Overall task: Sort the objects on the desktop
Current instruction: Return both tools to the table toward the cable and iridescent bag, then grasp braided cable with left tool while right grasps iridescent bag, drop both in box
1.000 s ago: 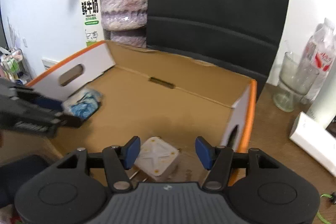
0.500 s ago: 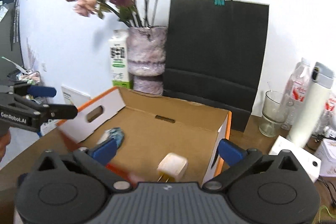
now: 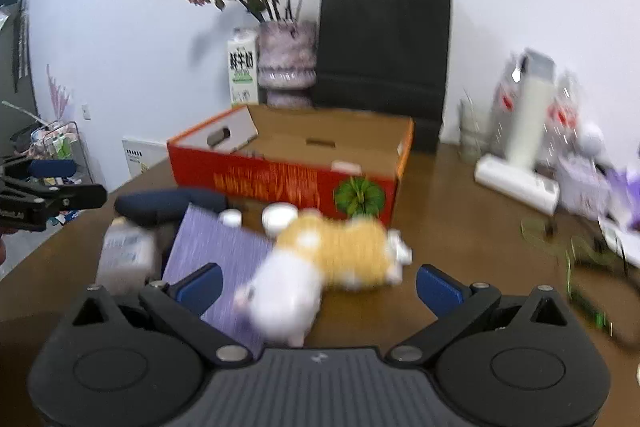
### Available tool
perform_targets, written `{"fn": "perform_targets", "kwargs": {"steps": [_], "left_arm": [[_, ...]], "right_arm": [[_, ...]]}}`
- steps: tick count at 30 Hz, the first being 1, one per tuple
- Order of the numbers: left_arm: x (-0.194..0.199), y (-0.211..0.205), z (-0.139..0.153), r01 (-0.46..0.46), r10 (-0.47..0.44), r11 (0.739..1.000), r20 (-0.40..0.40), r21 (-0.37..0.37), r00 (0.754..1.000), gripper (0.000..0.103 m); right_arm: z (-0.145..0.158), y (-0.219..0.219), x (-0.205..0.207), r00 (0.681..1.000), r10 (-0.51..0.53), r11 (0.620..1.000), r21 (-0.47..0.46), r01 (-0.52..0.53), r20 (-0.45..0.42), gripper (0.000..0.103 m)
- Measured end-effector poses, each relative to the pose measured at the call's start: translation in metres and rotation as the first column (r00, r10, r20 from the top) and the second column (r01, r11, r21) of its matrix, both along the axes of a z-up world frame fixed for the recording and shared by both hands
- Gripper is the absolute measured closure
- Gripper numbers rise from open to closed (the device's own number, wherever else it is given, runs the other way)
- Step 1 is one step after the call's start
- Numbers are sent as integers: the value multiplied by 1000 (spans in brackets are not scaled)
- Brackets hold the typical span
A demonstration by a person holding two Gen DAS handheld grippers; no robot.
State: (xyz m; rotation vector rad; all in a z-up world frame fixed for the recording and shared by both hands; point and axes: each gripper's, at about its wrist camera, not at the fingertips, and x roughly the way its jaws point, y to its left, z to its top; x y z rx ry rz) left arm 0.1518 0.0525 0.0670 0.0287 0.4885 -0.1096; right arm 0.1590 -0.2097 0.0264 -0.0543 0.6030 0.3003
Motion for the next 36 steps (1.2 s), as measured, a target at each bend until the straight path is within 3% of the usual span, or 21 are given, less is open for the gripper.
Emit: {"fn": "perform_targets", "kwargs": {"steps": [8, 18, 21, 23, 28, 31, 36], "left_arm": [[-25, -4, -19, -46, 44, 999, -61, -26, 997, 0], [-31, -36, -48, 4, -15, 998, -190, -57, 982, 0], [-28, -44, -53, -18, 7, 999, -208, -49, 978, 0], [-24, -48, -56, -30, 21, 999, -226, -36, 974, 6], [-21, -52, -62, -38, 31, 999, -259, -23, 965, 38], [-22, -52, -61, -43, 36, 999, -255, -22, 966, 49], [-23, -61, -62, -31, 33, 999, -243, 15, 969, 59]], "right_arm": [[-30, -10, -40, 995, -81, 996, 26, 82, -66, 0], [-43, -2, -51, 992, -93, 995, 13, 95, -84, 0], [-46, -1, -51, 993, -80, 997, 3, 81, -83, 0], [-47, -1, -52, 994, -77, 997, 0, 77, -78, 0], [-51, -3, -52, 992, -100, 995, -1, 100, -77, 0], [-52, -5, -52, 991, -107, 994, 5, 107, -77, 0], [-52, -5, -50, 990, -133, 991, -7, 133, -54, 5]]}}
